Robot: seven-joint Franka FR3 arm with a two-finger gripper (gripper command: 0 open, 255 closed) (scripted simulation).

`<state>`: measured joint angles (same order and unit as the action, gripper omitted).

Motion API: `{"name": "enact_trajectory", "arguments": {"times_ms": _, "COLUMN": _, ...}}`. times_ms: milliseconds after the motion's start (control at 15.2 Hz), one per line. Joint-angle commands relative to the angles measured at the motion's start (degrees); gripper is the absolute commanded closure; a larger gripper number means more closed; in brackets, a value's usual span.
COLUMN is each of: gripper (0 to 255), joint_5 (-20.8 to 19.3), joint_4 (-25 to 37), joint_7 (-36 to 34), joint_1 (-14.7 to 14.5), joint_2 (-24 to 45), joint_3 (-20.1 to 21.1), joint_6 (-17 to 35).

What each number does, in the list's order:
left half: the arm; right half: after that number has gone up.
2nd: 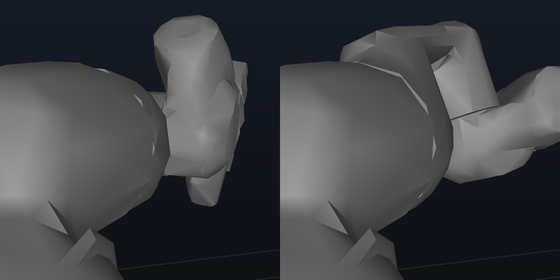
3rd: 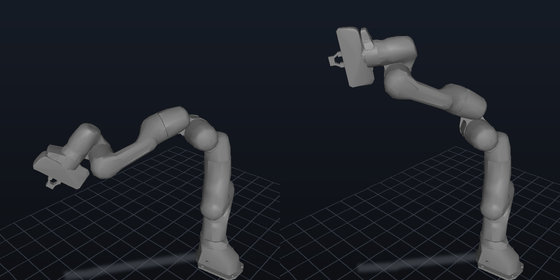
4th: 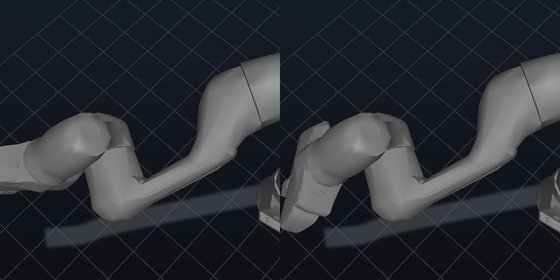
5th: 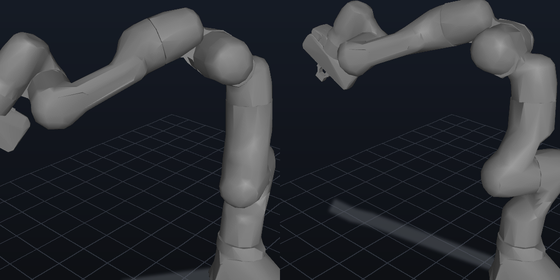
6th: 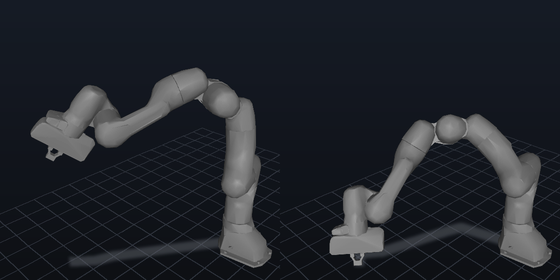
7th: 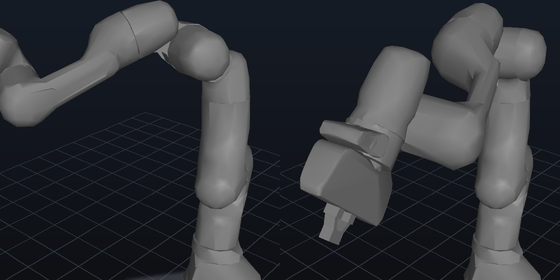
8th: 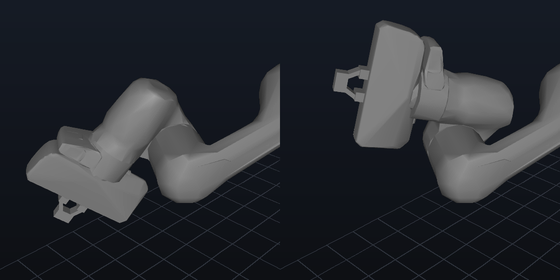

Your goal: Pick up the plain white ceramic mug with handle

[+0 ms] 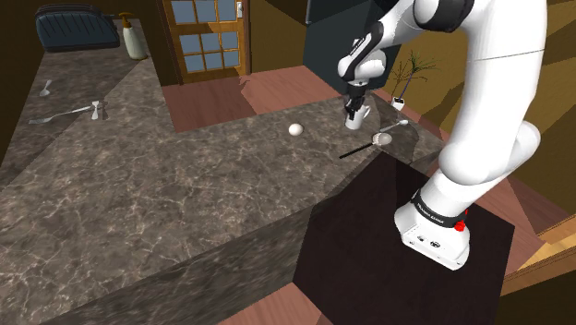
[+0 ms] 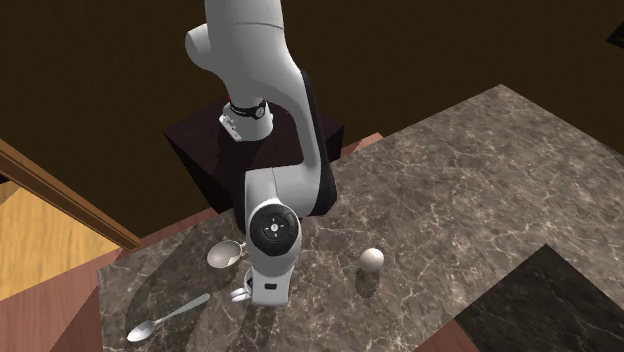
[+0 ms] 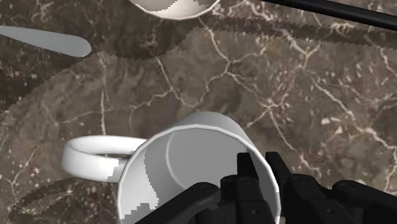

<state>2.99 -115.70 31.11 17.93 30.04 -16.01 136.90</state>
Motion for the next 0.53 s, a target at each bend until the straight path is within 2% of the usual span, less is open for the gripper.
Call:
{"name": "enact_trajectory", "arguments": {"times_ms": 0, "gripper": 255, "joint_5": -0.3, "joint_4": 0.0, "joint_7": -0.2, "joint_1": -0.2, "joint_2": -1.1, "joint_3": -0.2, "joint_6": -1.1}}
{"name": "enact_trajectory", "arguments": {"times_ms": 462, "gripper": 255, "joint_5": -1.5, "joint_4": 0.0, "joint_7": -0.6, "joint_1": -0.9, "joint_2": -5.2, "joint_3": -1.1, "joint_6": -5.1}}
